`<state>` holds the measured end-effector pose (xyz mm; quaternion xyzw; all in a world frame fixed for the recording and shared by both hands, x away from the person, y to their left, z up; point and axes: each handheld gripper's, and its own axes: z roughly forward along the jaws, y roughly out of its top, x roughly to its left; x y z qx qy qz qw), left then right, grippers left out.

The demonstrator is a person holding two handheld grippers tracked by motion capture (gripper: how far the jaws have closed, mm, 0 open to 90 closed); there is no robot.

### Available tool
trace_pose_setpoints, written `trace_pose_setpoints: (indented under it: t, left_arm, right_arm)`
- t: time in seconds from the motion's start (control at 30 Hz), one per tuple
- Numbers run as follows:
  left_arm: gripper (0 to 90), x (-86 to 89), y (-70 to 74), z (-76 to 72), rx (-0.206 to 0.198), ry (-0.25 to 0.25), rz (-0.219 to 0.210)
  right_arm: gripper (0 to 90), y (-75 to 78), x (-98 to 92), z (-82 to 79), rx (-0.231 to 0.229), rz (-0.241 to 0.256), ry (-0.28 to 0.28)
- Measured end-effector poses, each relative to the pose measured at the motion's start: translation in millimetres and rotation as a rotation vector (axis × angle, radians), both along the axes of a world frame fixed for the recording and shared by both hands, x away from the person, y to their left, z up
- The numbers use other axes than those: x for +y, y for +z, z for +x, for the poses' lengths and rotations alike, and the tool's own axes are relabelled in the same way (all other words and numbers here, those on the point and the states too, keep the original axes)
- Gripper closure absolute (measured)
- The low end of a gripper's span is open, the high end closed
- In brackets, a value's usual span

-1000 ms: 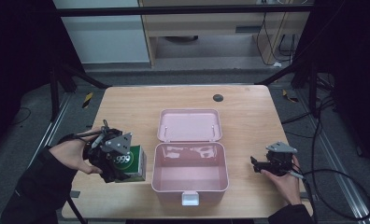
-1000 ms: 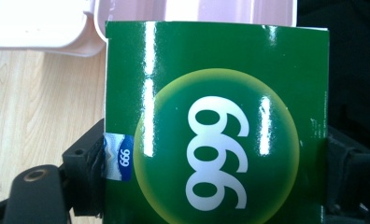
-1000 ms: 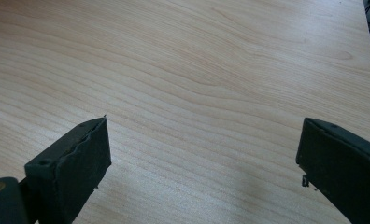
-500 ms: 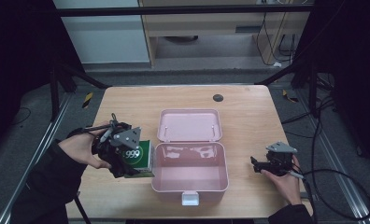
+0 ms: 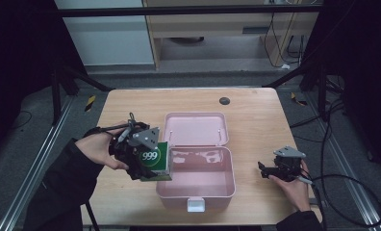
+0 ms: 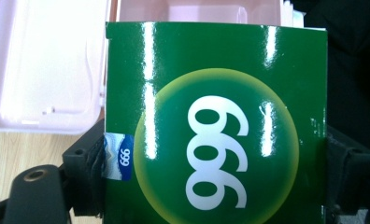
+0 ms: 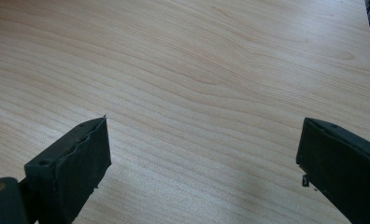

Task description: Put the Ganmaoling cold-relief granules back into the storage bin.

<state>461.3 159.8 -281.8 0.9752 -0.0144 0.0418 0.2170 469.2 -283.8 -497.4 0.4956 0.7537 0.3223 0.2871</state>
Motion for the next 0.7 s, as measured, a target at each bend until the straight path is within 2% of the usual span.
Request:
trace_pose_setpoints:
  t: [0.43, 0.7]
  left_arm:
    - [14.7, -36.1, -5.8, 4.8, 0.012, -0.037, -0.013]
    - [14.7, -54.0, -14.4, 8.0, 0.014, -0.054, 0.009]
  right_arm:
    - [3.4, 0.0, 0.0, 0.0, -0.001, -0.002, 0.003]
    - [3.4, 0.1, 0.3, -0.2, 0.001, -0.003, 0.006]
